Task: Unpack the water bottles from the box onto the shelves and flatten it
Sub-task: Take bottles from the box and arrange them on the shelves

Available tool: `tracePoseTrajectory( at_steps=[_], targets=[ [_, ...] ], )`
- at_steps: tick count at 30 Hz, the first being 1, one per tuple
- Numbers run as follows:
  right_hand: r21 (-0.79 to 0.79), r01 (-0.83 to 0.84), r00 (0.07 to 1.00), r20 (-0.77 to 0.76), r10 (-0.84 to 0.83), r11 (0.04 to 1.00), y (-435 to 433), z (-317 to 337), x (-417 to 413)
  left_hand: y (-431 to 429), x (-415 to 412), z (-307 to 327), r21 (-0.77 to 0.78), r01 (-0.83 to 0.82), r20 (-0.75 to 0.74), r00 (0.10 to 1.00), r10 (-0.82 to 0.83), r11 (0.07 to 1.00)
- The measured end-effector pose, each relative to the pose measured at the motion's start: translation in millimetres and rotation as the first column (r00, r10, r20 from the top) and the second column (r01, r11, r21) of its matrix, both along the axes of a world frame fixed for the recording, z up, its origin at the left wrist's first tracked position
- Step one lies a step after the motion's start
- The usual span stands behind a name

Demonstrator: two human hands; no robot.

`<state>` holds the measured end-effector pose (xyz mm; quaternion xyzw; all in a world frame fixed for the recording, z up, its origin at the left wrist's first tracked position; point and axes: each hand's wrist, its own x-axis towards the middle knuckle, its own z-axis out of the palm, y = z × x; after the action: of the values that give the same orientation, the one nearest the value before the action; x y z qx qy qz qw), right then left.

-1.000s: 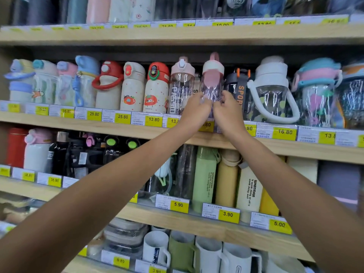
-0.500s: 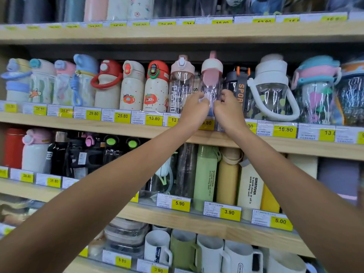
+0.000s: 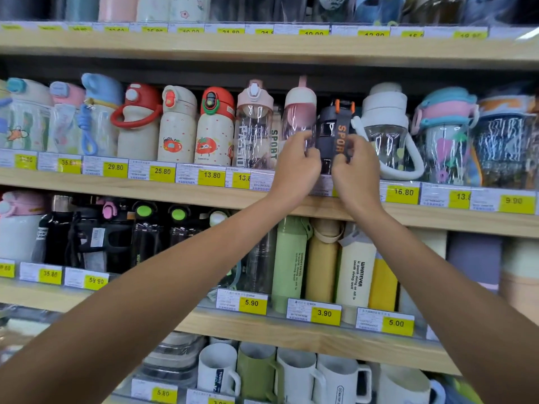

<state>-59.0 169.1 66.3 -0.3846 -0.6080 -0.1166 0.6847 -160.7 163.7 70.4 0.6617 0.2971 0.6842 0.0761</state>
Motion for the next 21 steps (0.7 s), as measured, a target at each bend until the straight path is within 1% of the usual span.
tracePoseTrajectory(
  at_steps=[2, 7, 11, 13, 16, 18, 21],
  targets=[
    [-0.009, 0.005, 0.999, 0.034, -0.004, 1.0, -2, -2, 2, 1, 8, 1, 0.01, -0.016, -0.018, 1.0, 0.016, 1.0],
    [-0.093, 0.061, 0.998, 0.031, -0.059, 0.994, -4, -4, 3, 1, 19, 6, -0.117, -0.016, -0.05, 0.999, 0.01, 0.993],
    [-0.217, 0.146, 0.981, 0.155, -0.114, 0.965, -2, 2, 1, -4, 17, 7, -0.157, -0.038, -0.081, 0.996, 0.026, 0.987],
    [-0.248, 0.16, 0.974, 0.196, -0.112, 0.955, -2, 7, -1, -10, 16, 13, -0.198, -0.009, -0.101, 0.995, -0.011, 0.98],
    [-0.288, 0.166, 0.975, 0.191, -0.114, 0.943, -2, 10, -2, -13, 16, 24, -0.288, 0.056, -0.103, 0.991, -0.089, 0.956],
    [-0.312, 0.203, 0.967, 0.211, -0.141, 0.928, -2, 11, -2, -12, 15, 28, -0.333, 0.076, -0.149, 0.98, -0.133, 0.94],
    [-0.335, 0.219, 0.965, 0.216, -0.152, 0.916, 1, 14, 0, -9, 14, 31, -0.401, 0.115, -0.129, 0.975, -0.181, 0.909]
  ],
)
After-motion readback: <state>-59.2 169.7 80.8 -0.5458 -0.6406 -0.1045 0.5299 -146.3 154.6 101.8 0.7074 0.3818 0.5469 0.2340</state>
